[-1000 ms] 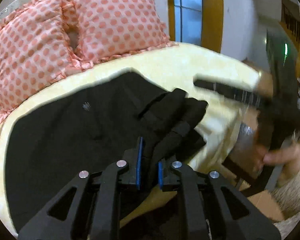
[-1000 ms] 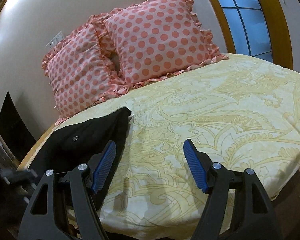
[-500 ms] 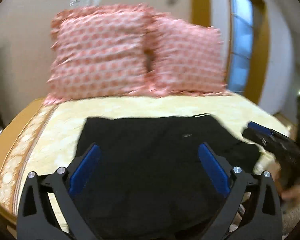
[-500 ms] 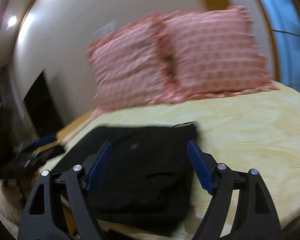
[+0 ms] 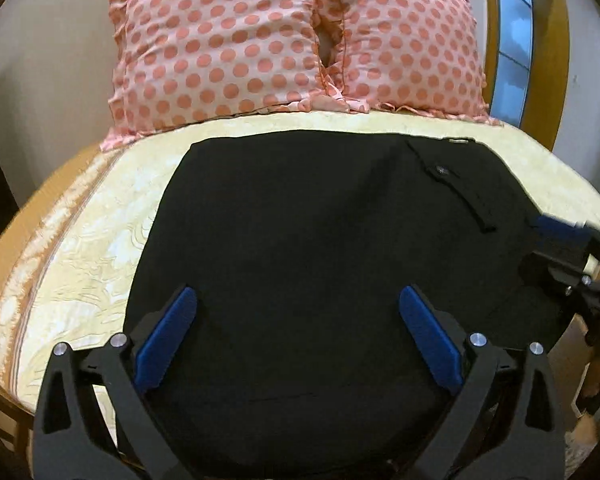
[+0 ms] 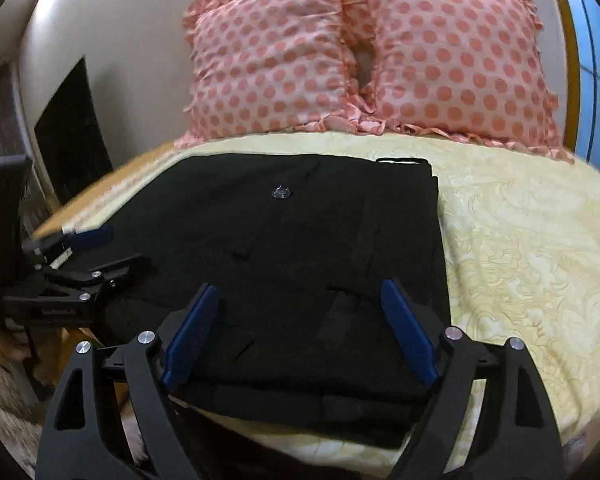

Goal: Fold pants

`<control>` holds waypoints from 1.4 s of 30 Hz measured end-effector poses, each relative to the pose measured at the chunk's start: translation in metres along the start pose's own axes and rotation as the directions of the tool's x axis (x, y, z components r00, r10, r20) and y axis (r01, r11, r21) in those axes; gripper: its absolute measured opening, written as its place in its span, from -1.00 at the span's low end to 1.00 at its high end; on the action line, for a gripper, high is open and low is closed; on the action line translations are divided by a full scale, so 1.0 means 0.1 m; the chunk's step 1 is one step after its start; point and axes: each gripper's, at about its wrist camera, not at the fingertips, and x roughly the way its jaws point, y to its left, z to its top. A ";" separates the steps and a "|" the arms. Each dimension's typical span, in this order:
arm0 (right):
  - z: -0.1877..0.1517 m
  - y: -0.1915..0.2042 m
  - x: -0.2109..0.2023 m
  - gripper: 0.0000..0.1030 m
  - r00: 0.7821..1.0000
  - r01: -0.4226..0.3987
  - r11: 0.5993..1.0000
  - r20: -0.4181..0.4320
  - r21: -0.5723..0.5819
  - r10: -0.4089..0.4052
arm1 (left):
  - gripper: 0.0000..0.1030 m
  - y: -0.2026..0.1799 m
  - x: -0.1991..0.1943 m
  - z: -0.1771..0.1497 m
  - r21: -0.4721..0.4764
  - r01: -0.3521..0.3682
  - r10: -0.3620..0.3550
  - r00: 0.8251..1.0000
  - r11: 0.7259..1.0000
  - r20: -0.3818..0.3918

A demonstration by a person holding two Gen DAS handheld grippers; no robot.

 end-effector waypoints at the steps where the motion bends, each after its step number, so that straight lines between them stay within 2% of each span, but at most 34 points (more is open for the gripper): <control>1: 0.03 -0.03 -0.02 0.66 1.000 -0.019 1.000 -0.003 0.017 0.019 | 0.96 0.02 0.00 0.00 -0.008 0.007 -0.007 1.000 1.000 0.001; 4: 0.25 -0.31 -0.14 0.66 0.993 -0.111 0.982 0.046 0.156 0.105 | 0.96 0.05 -0.01 -0.01 -0.004 0.023 -0.023 1.000 1.000 0.005; 7: 0.45 -0.65 -0.13 0.66 0.992 -0.122 0.952 0.052 0.282 0.112 | 0.96 0.05 -0.04 -0.05 0.003 0.037 -0.037 0.999 0.999 0.028; 9: 0.57 -0.81 -0.01 0.66 0.991 -0.130 0.937 0.021 0.323 0.130 | 0.96 0.06 -0.05 -0.05 0.001 0.045 -0.045 0.998 0.999 0.036; 14: 0.71 -0.99 0.40 0.64 0.979 -0.096 0.928 -0.133 0.359 0.153 | 0.96 0.06 -0.06 -0.06 0.005 0.057 -0.058 0.997 0.998 0.045; 17: 0.73 -1.02 0.56 0.48 0.969 -0.097 0.928 -0.179 0.359 0.171 | 0.96 0.06 -0.07 -0.07 0.008 0.065 -0.066 0.996 0.998 0.053; 22: 0.71 -1.06 0.66 0.47 0.961 -0.067 0.931 -0.228 0.358 0.157 | 0.97 0.06 -0.07 -0.08 0.011 0.072 -0.072 0.996 0.997 0.061; 25: 0.72 -1.09 0.69 0.42 0.961 -0.072 0.932 -0.226 0.356 0.160 | 0.97 0.06 -0.07 -0.08 0.012 0.072 -0.073 0.995 0.997 0.068; 26: 0.73 -1.10 0.71 0.37 0.961 -0.071 0.935 -0.228 0.347 0.157 | 0.97 0.06 -0.07 -0.09 0.012 0.072 -0.073 0.995 0.997 0.070; 27: 0.74 -1.09 0.73 0.22 0.960 -0.073 0.938 -0.231 0.338 0.157 | 0.97 0.06 -0.07 -0.09 0.012 0.073 -0.074 0.995 0.997 0.071; 28: 0.75 -1.07 0.75 0.19 0.959 -0.073 0.944 -0.236 0.321 0.154 | 0.97 0.06 -0.07 -0.09 0.012 0.074 -0.075 0.995 0.997 0.072; 30: 0.77 -1.01 0.73 -0.12 0.961 -0.096 0.954 -0.223 0.283 0.162 | 0.97 0.06 -0.07 -0.09 0.012 0.074 -0.075 0.994 0.997 0.074; 32: 0.79 -0.92 0.67 -0.19 0.967 -0.097 0.972 -0.209 0.214 0.143 | 0.97 0.06 -0.07 -0.09 0.014 0.075 -0.076 0.994 0.997 0.076; 34: 0.79 -0.93 0.70 -0.19 0.966 -0.091 0.972 -0.220 0.216 0.139 | 0.97 0.05 -0.08 -0.09 0.014 0.075 -0.076 0.994 0.997 0.078; 37: 0.77 -1.04 0.76 -0.07 0.958 -0.096 0.956 -0.235 0.278 0.164 | 0.96 0.07 -0.09 -0.06 0.009 0.089 -0.089 0.994 0.996 0.063; 38: 0.77 -1.05 0.77 -0.02 0.956 -0.097 0.953 -0.239 0.287 0.169 | 0.96 0.12 -0.11 -0.03 -0.001 0.121 -0.121 0.991 0.993 0.049; 40: 0.77 -1.08 0.79 0.02 0.954 -0.108 0.948 -0.238 0.300 0.184 | 0.96 0.22 -0.16 0.05 -0.035 0.166 -0.165 0.985 0.985 0.043; 42: 0.78 -1.07 0.80 0.01 0.953 -0.116 0.950 -0.235 0.291 0.189 | 0.96 0.42 -0.23 0.18 -0.088 0.167 -0.162 0.985 0.982 0.061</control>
